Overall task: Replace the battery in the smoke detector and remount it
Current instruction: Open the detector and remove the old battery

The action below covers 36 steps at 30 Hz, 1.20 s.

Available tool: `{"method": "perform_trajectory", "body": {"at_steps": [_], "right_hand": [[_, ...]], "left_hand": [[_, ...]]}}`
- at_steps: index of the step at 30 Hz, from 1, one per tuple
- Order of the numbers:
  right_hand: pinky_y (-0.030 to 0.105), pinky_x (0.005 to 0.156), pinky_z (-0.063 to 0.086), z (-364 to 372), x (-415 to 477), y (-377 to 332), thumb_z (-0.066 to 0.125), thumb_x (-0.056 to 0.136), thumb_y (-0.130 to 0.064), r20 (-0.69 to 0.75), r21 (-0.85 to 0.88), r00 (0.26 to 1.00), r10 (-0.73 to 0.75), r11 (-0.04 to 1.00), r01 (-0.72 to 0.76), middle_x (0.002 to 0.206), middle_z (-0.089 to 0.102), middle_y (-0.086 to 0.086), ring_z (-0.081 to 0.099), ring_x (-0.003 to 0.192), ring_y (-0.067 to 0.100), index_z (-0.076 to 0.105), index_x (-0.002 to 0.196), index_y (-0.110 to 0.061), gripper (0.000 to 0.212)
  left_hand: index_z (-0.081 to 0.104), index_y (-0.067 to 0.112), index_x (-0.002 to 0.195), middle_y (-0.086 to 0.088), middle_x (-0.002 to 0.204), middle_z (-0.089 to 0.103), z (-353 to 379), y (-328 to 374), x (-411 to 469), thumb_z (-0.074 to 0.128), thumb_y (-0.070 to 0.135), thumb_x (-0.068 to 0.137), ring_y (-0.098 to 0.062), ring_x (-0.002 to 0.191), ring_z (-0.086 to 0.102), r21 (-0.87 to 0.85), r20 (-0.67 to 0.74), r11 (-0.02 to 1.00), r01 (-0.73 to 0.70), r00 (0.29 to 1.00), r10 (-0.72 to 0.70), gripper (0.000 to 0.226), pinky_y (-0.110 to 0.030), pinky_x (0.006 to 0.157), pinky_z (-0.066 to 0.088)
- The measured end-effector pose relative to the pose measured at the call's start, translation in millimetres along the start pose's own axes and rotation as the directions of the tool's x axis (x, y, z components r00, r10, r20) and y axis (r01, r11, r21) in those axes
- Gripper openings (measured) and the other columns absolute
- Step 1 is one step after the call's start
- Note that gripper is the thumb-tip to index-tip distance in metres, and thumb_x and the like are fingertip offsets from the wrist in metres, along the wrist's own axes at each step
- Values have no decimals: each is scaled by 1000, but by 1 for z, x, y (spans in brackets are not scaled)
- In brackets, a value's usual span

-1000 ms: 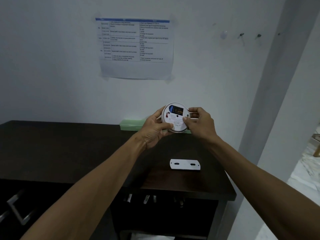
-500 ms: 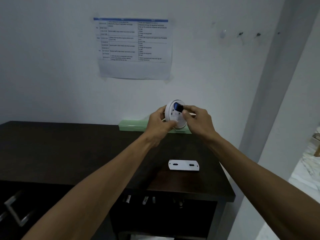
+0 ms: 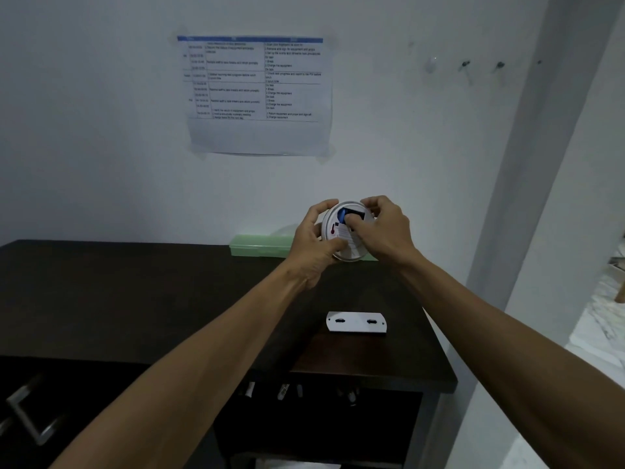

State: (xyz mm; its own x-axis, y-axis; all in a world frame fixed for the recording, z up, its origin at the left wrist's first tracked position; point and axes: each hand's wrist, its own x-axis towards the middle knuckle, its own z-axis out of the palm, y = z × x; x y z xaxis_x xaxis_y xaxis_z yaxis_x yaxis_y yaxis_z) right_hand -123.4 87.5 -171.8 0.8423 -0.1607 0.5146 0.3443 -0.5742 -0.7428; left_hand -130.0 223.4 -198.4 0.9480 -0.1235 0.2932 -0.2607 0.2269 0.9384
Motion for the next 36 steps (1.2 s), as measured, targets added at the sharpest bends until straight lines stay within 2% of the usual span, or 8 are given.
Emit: {"method": "perform_trajectory", "body": {"at_steps": [3, 6, 17, 25, 28, 30, 32, 36], "right_hand": [[29, 82, 54, 1, 1, 0, 70, 81, -34, -17, 6, 1000, 15, 1000, -15, 103, 60, -3, 61, 95, 18, 58, 118, -12, 44], [24, 80, 48, 3, -1, 0, 68, 83, -32, -8, -13, 1000, 0, 1000, 0, 112, 65, 5, 59, 94, 17, 58, 121, -10, 46], [16, 67, 40, 12, -1, -1, 67, 84, -33, 29, -62, 999, -24, 998, 26, 99, 57, -2, 57, 89, 17, 58, 116, -10, 41], [27, 76, 44, 7, 2, 3, 58, 91, -33, 162, -104, 987, 20, 995, -3, 110, 59, 5, 56, 93, 20, 53, 123, -8, 41], [27, 79, 48, 6, 1, 6, 57, 93, -34, 165, -106, 986, 10, 994, 8, 120, 63, 10, 59, 96, 21, 52, 129, -9, 44], [31, 90, 50, 6, -5, 8, 57, 93, -32, 123, -102, 992, -31, 994, 44, 131, 61, 12, 61, 108, 26, 50, 136, -10, 48], [34, 105, 43, 6, -12, 12, 60, 93, -28, 70, -116, 989, -128, 984, 135, 140, 56, 12, 55, 125, 27, 51, 139, -11, 49], [44, 111, 40, 4, -18, 21, 66, 89, -41, 34, -275, 963, -268, 924, 267, 142, 56, 11, 50, 130, 27, 63, 131, -19, 48]], "left_hand": [[52, 24, 133, -16, 121, 63, 2, -2, -1, 66, -20, 78, -28, 105, 67, 66, 4, 997, -49, 999, 48, 72, -55, 86, 59], [52, 23, 134, -16, 121, 64, 2, -3, -1, 67, -19, 79, -25, 104, 67, 94, -4, 994, -63, 998, 64, 71, -52, 85, 60], [53, 22, 134, -17, 119, 63, -9, -2, -2, 68, -20, 77, -35, 107, 66, 135, 1, 989, -58, 998, 58, 73, -53, 84, 60], [59, 32, 127, -16, 124, 63, -14, -3, -3, 67, -19, 79, -35, 112, 65, 114, 19, 993, 3, 1000, -5, 71, -56, 85, 59], [57, 27, 133, -15, 125, 63, -12, 0, -2, 66, -20, 79, -34, 111, 65, 91, 10, 995, 44, 999, -45, 72, -55, 82, 60], [55, 24, 138, -15, 125, 64, -10, 1, -1, 65, -21, 79, -34, 110, 66, 63, -8, 995, 76, 997, -76, 75, -55, 80, 61], [54, 24, 140, -16, 126, 64, -9, 3, -1, 65, -20, 80, -34, 110, 65, 42, -15, 994, 101, 995, -100, 75, -54, 81, 60], [56, 27, 137, -15, 127, 63, -8, 4, -2, 67, -19, 79, -35, 113, 63, 20, -7, 993, 119, 993, -119, 74, -51, 78, 62]]}}
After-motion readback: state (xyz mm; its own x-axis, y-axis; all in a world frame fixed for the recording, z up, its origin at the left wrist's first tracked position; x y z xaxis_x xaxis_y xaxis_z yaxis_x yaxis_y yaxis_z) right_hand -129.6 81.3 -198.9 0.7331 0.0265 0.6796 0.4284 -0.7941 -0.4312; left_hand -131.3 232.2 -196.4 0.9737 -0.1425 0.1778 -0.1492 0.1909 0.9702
